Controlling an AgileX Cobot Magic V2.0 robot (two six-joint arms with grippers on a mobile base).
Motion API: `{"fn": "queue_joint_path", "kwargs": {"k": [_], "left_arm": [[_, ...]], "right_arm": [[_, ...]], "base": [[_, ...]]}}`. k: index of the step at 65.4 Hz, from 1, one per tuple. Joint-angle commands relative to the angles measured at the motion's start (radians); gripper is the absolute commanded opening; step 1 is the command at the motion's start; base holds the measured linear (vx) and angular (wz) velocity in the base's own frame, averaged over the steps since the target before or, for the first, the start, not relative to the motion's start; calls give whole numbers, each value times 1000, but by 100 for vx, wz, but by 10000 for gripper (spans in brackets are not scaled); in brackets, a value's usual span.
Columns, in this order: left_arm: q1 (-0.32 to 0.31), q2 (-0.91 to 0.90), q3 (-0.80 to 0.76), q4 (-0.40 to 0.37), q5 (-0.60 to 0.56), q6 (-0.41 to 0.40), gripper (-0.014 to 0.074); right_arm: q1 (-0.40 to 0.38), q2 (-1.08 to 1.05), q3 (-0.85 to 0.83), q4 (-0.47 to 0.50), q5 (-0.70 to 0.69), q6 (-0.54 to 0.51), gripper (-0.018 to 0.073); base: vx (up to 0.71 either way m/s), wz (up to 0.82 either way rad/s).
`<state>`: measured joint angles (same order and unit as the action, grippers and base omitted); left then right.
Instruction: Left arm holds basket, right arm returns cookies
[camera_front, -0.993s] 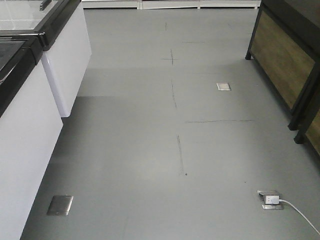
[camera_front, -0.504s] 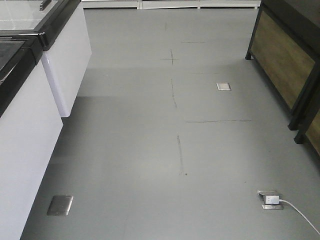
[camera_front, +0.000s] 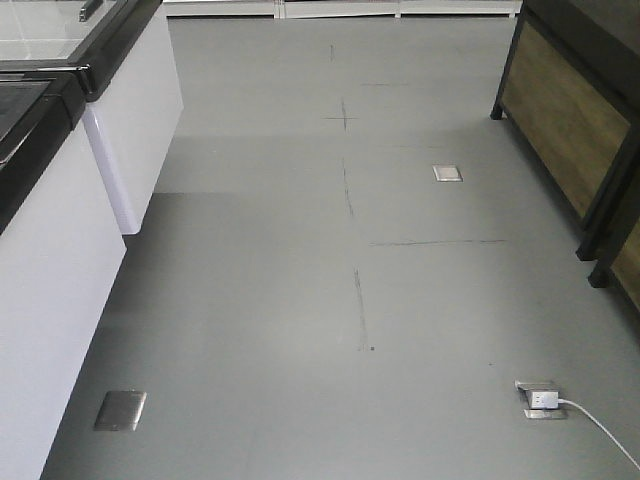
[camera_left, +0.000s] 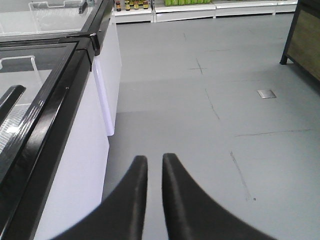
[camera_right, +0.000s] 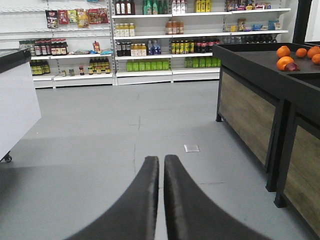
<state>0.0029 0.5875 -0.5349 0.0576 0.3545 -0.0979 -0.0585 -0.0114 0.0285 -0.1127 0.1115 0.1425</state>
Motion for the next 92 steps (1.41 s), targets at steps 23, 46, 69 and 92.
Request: {"fn": "queue_joint_path", "kwargs": {"k": [23,46,69,92], "left_arm": [[-1,5,-38,2,-81,-1,437],[2,49,-101,-32,88,-87,452],[2,439,-479,-75,431,-122,452],[279,668,-706,-434,613,-17,452]], "right_arm": [[0,-12,17,-12,-72,-4,-6],[0,-12,17,-12,-72,-4,-6],[0,-12,17,-12,-72,-4,-6],[0,-12,17,-12,-72,-4,-6]], "base": [[0,0],[0,0],[0,0],[0,0]]}}
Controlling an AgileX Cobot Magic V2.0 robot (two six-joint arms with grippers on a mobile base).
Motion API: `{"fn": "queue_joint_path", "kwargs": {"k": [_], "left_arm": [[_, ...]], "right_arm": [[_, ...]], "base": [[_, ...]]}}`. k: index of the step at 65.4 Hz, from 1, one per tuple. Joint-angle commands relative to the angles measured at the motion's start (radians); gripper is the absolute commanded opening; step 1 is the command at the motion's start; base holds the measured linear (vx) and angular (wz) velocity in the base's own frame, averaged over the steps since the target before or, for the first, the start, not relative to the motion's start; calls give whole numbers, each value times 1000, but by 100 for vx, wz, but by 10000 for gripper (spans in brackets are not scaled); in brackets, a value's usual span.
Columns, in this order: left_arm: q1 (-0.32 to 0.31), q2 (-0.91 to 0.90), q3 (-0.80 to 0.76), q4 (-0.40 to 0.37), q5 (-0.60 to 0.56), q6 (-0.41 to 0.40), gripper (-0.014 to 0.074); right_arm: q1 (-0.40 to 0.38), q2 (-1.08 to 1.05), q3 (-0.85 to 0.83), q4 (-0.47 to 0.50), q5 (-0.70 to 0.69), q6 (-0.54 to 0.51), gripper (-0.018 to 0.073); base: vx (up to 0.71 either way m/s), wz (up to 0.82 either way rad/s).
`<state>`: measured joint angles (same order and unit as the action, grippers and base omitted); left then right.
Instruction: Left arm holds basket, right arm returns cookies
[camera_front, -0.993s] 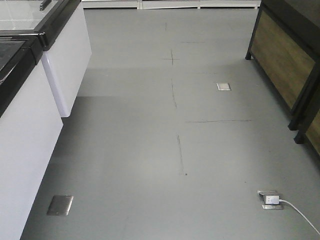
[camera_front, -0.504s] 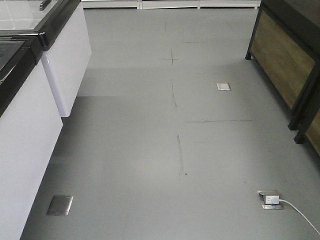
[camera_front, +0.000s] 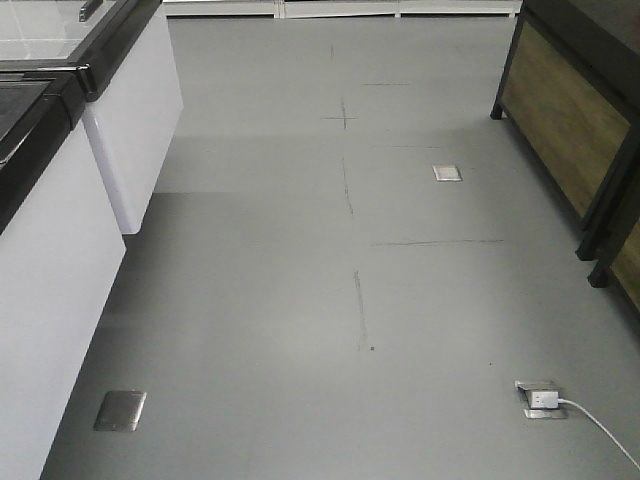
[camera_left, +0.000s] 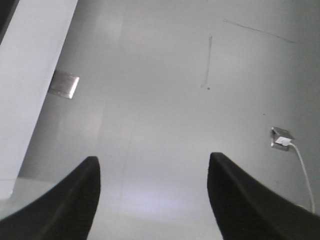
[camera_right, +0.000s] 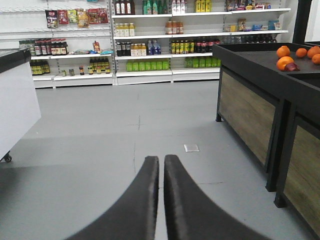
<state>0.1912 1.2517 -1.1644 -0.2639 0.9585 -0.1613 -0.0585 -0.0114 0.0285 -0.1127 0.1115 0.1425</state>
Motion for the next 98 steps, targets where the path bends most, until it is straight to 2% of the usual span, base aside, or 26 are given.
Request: {"fn": "queue_joint_path", "kwargs": {"k": [1,8,18,24,33,43,50,57,74,86,98], "left_arm": [[123,8,-84,-139,14,55,452],[281,18,-127,-291,38,96,452],[529,18,-138,-603,45,205,452],[642,18,-138,-771,40,278,452],[811,35,-138,-909,7,310,452],[944,99,-138,-1038,41,336,454],[990,153,-138,-1184,68,405,478],[1003,198,-140,-1279,73,464,524],[975,331,-216,-1327,96,516,613],[975,404,-266,-1332,101,512,611],[965,463,-318,-1389,103,512,608]], "right_arm": [[0,-12,17,-12,-72,-4,-6],[0,-12,17,-12,-72,-4,-6],[0,-12,17,-12,-72,-4,-6],[0,-12,17,-12,-72,-4,-6],[0,-12,17,-12,-72,-4,-6],[0,-12,17,-12,-72,-4,-6],[0,-12,17,-12,-72,-4,-6],[0,-12,17,-12,-72,-4,-6],[0,-12,17,-12,-72,-4,-6],[0,-12,17,-12,-71,-4,-6],[0,-12,17,-12,-71,-4,-6]], "base": [[0,0],[0,0],[0,0],[0,0],[0,0],[0,0],[0,0],[0,0],[0,0],[0,0],[0,0]]}}
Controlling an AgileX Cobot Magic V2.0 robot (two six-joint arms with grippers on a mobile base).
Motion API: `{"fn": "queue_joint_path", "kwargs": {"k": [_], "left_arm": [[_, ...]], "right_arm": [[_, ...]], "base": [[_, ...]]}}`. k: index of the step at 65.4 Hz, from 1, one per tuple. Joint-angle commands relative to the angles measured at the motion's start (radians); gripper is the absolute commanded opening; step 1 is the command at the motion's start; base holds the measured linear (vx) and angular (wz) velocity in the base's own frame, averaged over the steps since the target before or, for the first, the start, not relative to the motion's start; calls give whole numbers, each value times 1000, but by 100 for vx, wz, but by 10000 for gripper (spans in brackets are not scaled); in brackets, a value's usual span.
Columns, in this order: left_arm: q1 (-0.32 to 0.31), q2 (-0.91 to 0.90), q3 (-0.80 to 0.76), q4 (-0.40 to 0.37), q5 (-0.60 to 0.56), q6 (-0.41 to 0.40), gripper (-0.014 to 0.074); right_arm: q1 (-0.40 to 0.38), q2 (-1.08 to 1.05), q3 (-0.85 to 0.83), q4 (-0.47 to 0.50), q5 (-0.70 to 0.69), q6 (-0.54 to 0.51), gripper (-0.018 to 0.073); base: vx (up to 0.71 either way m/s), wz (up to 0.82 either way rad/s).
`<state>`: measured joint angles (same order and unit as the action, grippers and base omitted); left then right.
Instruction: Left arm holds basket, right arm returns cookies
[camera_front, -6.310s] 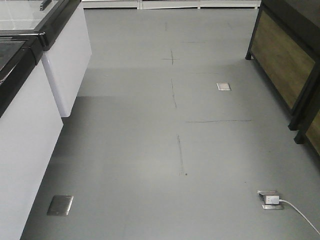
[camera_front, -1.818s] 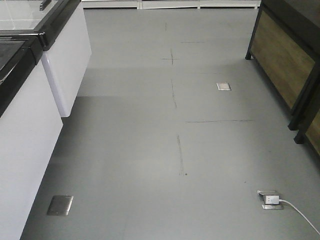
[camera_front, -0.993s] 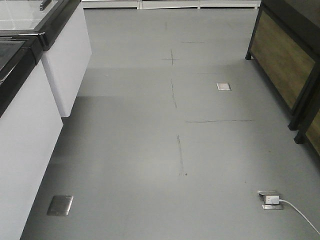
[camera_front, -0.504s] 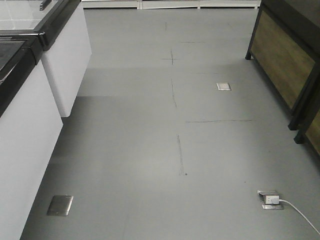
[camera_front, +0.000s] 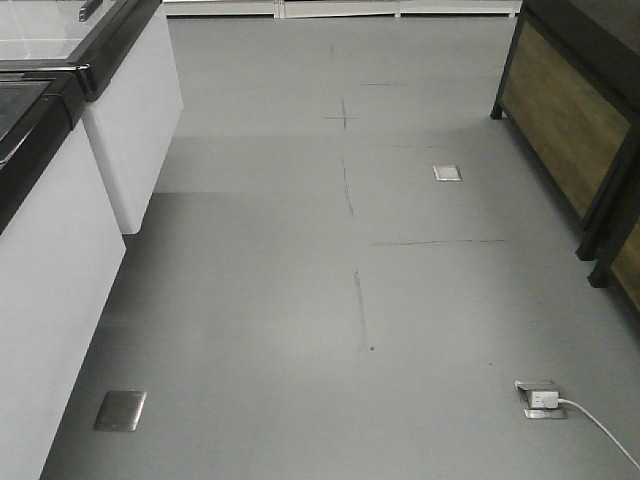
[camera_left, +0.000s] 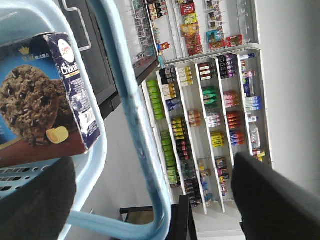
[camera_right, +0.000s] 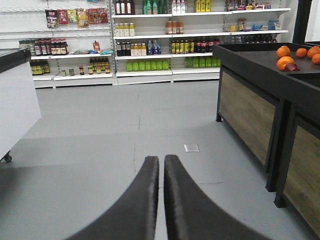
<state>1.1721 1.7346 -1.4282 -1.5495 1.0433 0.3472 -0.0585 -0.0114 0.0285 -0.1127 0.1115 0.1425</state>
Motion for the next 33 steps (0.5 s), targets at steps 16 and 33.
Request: {"fn": "queue_joint_path", "kwargs": {"k": [16,33], "left_arm": [[-88,58,-131,-145,1,-4,607],[-105,91,-148,-153,-50,-15,602]], "right_arm": [[0,-12,17,-12,-71,-4,-6],[0,-12,17,-12,-71,-4,-6]], "base": [[0,0],[0,0]]}}
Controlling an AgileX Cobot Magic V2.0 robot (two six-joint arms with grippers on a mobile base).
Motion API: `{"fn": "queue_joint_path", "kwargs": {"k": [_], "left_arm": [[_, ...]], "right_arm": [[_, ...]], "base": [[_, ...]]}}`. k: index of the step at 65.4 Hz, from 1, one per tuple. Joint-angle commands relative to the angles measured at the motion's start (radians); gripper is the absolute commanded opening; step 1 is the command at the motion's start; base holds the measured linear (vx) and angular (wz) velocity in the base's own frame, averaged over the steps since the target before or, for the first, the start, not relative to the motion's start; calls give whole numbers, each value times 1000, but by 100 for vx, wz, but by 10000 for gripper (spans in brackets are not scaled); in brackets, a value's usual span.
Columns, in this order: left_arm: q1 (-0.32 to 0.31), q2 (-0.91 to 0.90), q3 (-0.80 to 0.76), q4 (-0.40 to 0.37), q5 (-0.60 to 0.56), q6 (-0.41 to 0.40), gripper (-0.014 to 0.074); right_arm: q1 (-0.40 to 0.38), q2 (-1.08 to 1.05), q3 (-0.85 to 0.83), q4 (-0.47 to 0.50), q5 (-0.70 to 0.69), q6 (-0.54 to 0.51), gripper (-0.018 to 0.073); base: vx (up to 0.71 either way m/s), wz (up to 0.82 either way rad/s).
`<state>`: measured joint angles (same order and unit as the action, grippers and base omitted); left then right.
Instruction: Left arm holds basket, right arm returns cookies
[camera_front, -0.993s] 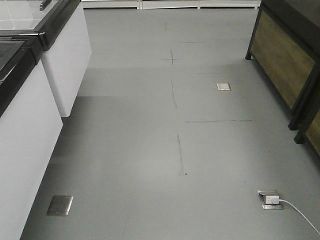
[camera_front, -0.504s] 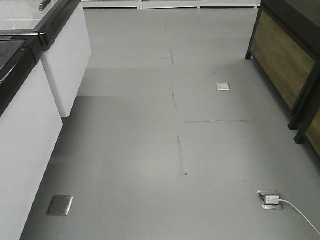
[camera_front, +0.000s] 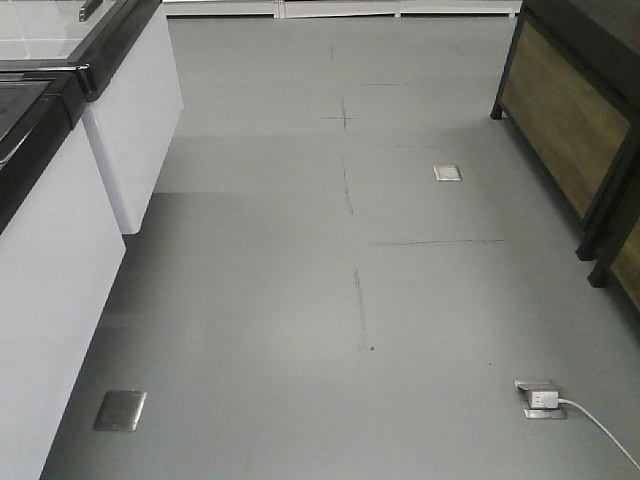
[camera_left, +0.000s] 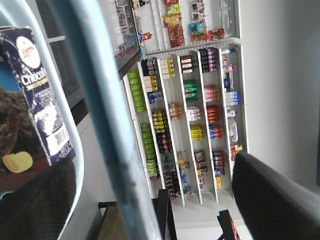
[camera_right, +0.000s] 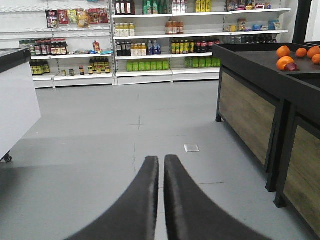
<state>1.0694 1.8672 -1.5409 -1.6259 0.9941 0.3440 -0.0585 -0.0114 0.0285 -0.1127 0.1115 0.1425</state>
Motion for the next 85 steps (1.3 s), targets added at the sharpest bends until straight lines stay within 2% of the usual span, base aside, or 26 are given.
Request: {"fn": "queue_joint_path", "kwargs": {"k": [1,7,13,20,28,29,47,54,68,73,85], "left_arm": [[-3,-41,-36,-77,-2,-13,600],[-3,-40,-36,-92,-15,-24,571],[-3,-40,-36,-146,-34,-20,506],[-3,-40,-37,-157,-40,-20,317],[-3,-40,-37,-155,-31,-2,1],[-3,-40,-37,-155,-30,4,-10],[-3,-40,-42,-157,-15,-20,-7],[-20,-40,-84,-157,1,-5,-7],[-103,-40,-250,-157,1,-21,-6],[-141,-40,-306,-157,2,-47,-6],[-252,-40,-423,-157,33,-50,-6]], "right_arm": [[0,-12,17,-12,-71,-4,-6],[0,-12,17,-12,-71,-4,-6],[0,-12,17,-12,-71,-4,-6],[0,-12,17,-12,-71,-4,-6],[0,-12,17,-12,-71,-4,-6],[0,-12,17,-12,-71,-4,-6],[0,-12,17,-12,-71,-4,-6],[0,-12,17,-12,-71,-4,-6],[0,-12,17,-12,-71,-4,-6],[0,-12,17,-12,-71,-4,-6],[0,-12,17,-12,-71,-4,-6]], "base": [[0,0],[0,0],[0,0],[0,0],[0,0],[0,0],[0,0],[0,0],[0,0],[0,0],[0,0]]}}
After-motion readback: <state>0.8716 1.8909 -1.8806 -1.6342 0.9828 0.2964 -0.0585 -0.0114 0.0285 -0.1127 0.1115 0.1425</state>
